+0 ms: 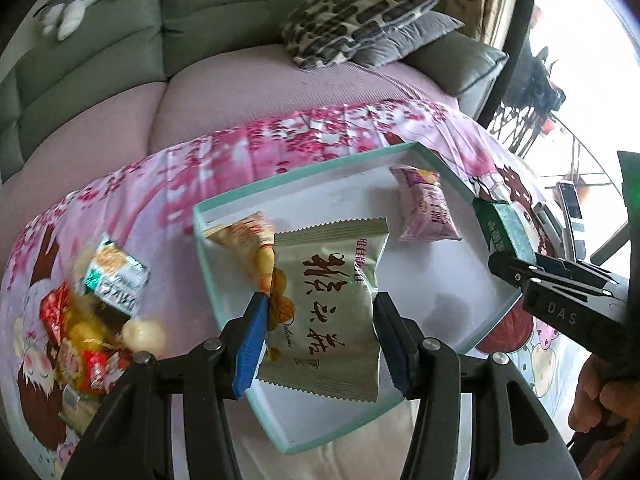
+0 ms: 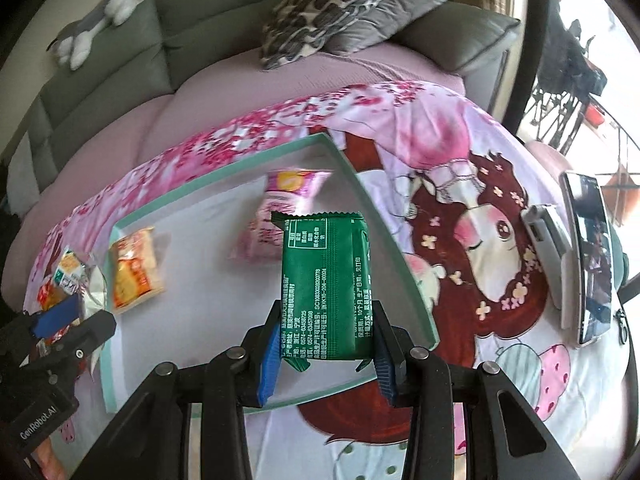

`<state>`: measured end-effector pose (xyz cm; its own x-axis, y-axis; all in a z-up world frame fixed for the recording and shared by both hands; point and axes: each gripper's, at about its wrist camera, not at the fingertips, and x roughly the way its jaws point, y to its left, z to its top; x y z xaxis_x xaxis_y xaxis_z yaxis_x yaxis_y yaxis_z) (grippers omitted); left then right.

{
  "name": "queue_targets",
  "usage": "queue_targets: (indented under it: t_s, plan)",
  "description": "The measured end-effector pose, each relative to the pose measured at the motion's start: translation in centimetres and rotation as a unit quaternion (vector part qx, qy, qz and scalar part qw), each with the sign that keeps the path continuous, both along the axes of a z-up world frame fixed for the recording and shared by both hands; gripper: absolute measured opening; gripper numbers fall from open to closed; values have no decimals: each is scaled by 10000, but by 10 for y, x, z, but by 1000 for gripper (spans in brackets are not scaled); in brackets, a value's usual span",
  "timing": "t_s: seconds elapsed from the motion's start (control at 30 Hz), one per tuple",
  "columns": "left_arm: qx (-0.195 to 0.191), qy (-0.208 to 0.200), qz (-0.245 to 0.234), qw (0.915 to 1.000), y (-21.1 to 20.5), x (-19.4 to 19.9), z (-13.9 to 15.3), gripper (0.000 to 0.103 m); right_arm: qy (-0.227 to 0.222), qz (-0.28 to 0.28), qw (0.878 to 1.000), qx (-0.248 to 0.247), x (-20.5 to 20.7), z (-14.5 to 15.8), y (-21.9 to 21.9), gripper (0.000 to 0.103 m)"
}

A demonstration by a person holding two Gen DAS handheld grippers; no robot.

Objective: Organize snacks
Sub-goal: 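Carry both packs over the tray and open both tools to release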

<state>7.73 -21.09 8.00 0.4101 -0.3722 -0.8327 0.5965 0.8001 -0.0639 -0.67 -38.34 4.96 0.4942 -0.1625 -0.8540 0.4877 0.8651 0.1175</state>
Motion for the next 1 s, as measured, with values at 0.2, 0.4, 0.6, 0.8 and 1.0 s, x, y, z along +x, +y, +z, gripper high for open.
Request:
queue_targets:
  t_s: [0.2,0.4,0.6,0.8,1.0]
  plan:
    - [77,82,-102,9999,-22,3,-10,55,70,-71,9999,63,3,-10,-9,42]
    - [147,189,93,9997,-30,11,-26,55,121,-56,9999,86,9,-16,-13,42]
    - [150,177,44,9997,-32,7,-28,55,178,-72,9998,71,10,-19,-14,42]
    - [170,215,36,9996,-29,5,-28,56,176,-69,9998,65,10,-19,-14,43]
    - [-9,126,192,9997,-13,5,-16,63,141,-47,9999,-3,9,-13,-12,43]
